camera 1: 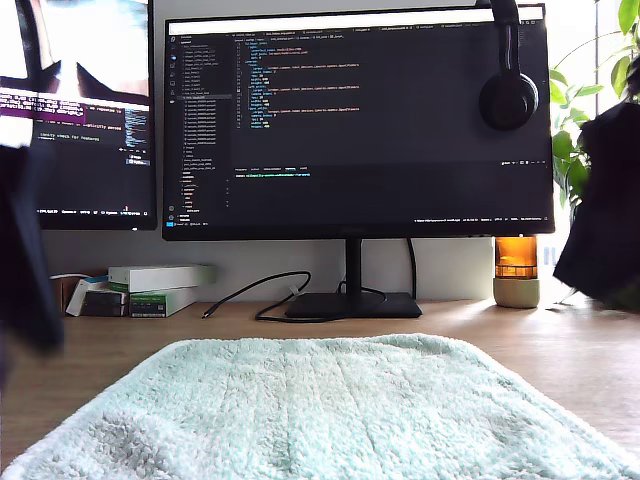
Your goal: Fold the tea towel to a neat square and place it to the right
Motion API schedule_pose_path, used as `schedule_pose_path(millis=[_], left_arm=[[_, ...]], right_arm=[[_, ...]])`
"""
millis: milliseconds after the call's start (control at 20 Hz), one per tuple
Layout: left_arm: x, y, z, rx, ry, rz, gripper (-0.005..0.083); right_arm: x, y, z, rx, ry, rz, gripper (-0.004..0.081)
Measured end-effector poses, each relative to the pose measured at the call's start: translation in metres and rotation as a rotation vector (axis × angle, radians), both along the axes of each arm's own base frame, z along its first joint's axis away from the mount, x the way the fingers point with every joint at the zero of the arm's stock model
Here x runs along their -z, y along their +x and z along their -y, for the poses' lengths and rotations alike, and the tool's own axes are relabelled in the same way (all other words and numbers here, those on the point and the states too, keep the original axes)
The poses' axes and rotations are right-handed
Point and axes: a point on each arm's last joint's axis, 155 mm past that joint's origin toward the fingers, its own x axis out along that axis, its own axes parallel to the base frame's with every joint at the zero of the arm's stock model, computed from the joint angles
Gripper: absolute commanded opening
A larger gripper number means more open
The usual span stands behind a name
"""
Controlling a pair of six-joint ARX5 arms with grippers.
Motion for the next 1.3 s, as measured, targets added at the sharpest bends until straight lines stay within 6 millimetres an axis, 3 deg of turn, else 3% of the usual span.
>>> schedule_pose_path(millis=[300,950,1050,1150,1250,1300], left_arm=[[0.024,0.017,-0.005,0.098,0.126,0.087,0.0318],[0.052,0.035,0.002,0.137,0.185,0.107,0.0295],[0.053,0.037,0.003,0.133,0.18,0.103,0.0207],[0.054,0.038,0.005,0.133,0.176,0.093,0.0062],[0.054,0.034,0.007,0.144,0.167,0.074,-0.0027],[0.054,0.033,0.008,0.148,0.163,0.07,-0.0024]], right_arm=[[-0.001,0.019,-0.002,0.01,-0.018,0.082,0.0267],[-0.005,0.023,-0.005,0.01,-0.003,0.106,0.0267],[-0.005,0.024,-0.005,0.01,-0.002,0.108,0.0267],[-0.006,0.024,-0.005,0.01,-0.001,0.109,0.0267],[-0.006,0.024,-0.005,0.01,-0.001,0.109,0.0267],[-0.006,0.024,-0.005,0.01,-0.001,0.108,0.0267]])
